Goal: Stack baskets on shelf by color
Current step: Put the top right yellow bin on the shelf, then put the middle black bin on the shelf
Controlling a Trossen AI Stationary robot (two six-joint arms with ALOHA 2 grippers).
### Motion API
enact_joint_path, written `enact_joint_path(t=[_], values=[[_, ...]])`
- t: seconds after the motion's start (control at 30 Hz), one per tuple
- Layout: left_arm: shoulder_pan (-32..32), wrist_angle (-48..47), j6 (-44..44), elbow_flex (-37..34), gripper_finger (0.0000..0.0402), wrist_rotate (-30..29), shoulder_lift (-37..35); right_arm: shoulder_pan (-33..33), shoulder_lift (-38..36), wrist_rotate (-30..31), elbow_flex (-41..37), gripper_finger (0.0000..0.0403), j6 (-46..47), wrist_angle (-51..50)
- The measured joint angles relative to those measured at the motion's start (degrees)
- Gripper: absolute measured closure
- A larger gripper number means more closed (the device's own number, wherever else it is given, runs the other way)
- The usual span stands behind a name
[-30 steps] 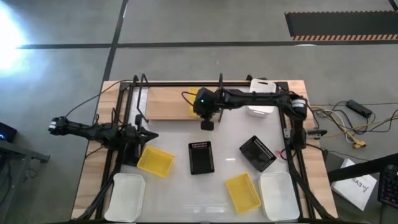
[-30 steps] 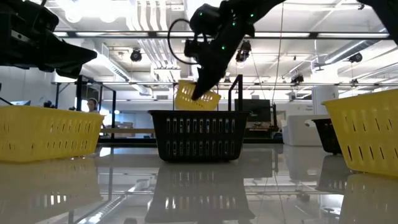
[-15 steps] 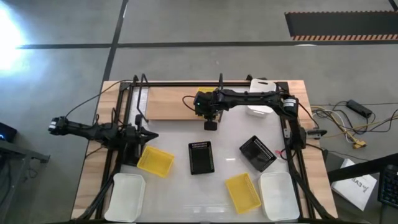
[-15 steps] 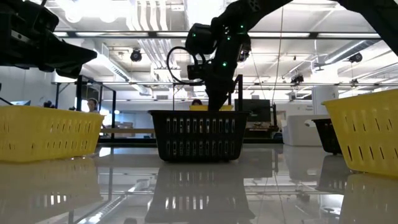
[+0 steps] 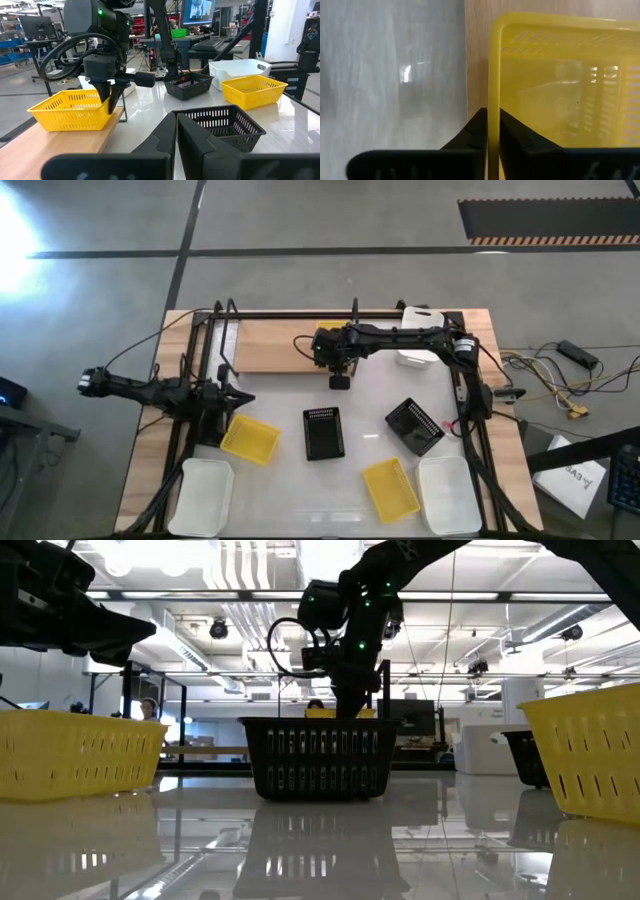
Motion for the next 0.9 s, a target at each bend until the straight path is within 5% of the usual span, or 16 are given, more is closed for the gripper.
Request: enact_joint_path(t=[0.33, 0.73, 0.9], values=[[0.0, 0.0, 0.0, 0.0, 0.0401, 0.0, 0.0, 0.0, -1.8, 0.0, 0.0, 0.0306, 0.2, -0.5], [0.0, 0.0, 0.0, 0.0, 0.0401, 0.0, 0.0, 0.7, -11.5, -0.4, -0.6, 0.0308, 8.3, 0.0], [0.0, 0.0, 0.0, 0.0, 0.0401, 0.0, 0.0, 4.8, -15.5, -3.4, -8.6, 0.0320, 9.0, 5.4]])
